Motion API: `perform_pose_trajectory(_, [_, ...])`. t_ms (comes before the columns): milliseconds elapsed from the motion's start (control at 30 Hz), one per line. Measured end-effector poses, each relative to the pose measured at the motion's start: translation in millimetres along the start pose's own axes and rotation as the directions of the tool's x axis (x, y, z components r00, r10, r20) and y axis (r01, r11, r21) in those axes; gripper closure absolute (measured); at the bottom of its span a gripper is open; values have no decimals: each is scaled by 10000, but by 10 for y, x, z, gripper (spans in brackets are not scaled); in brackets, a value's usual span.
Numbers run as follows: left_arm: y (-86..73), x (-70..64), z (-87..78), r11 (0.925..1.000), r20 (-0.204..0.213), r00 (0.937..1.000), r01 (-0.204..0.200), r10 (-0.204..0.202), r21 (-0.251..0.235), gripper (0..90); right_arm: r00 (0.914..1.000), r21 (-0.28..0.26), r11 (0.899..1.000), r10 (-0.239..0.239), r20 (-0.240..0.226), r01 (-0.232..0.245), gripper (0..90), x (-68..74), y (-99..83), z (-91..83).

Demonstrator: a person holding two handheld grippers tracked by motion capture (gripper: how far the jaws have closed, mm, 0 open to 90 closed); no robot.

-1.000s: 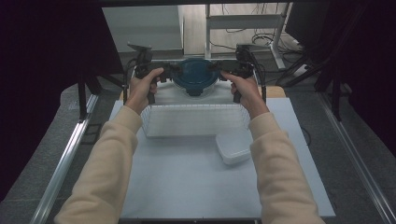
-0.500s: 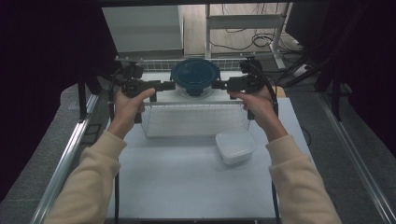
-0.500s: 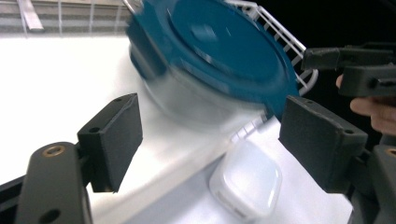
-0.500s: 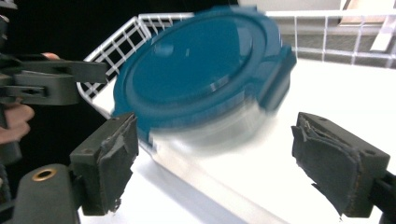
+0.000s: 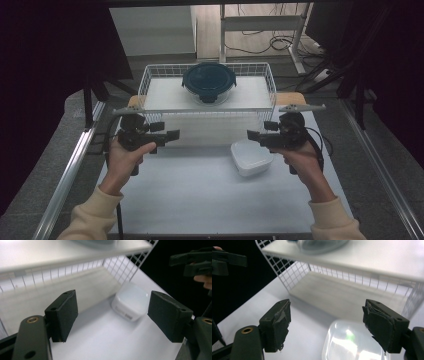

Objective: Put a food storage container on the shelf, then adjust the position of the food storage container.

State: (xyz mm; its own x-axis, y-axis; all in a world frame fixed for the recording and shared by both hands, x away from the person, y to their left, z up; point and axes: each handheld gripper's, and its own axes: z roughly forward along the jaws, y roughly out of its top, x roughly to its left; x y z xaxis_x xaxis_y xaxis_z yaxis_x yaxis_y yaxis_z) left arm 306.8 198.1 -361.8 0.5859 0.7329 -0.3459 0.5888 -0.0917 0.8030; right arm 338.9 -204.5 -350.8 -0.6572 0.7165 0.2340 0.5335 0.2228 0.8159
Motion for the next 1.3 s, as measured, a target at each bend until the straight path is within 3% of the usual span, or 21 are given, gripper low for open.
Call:
perform_pose_trajectory(33, [-54,-6,2,10000,5,10000,40,-40,25,235,10000,0,10000,0,0,0,223,0,0,0])
perform_pose_trajectory(133, [-285,-11,47,9994,-8,9999,170,-170,302,235,9997,256,9997,-69,230,63,225,-8,-224,-46])
perform_pose_trajectory(200, [-346,-7,59,9991,-36,9998,199,-198,376,237,9995,436,9990,-91,300,78,227,-9,-330,-47])
perform_pose_trajectory(233, [-465,17,85,9978,1,9996,293,-294,589,237,9994,567,9983,-134,330,115,227,-7,-384,-42])
perform_pose_trajectory(300, [-520,29,92,9972,14,9993,365,-367,656,238,9991,701,9974,-171,380,144,228,-4,-437,-34])
perform_pose_trajectory(400, [-701,71,137,9941,-271,9989,415,-390,999,241,9989,1222,9922,-304,353,259,229,8,-625,26])
perform_pose_trajectory(567, [-833,102,176,9916,-490,9979,472,-416,1208,243,9984,1721,9846,-389,422,311,234,-7,-768,131])
perform_pose_trajectory(800, [-1108,175,260,9799,-568,9957,822,-730,1816,246,9985,1939,9804,-421,341,347,237,10,-873,163])
perform_pose_trajectory(1067, [-1184,196,253,9763,-817,9939,889,-740,1973,244,9982,1996,9791,-465,376,381,245,-27,-875,190])
perform_pose_trajectory(1300, [-1176,184,241,9780,-790,9942,873,-735,1893,239,9976,1866,9819,-420,552,310,258,-79,-861,140])
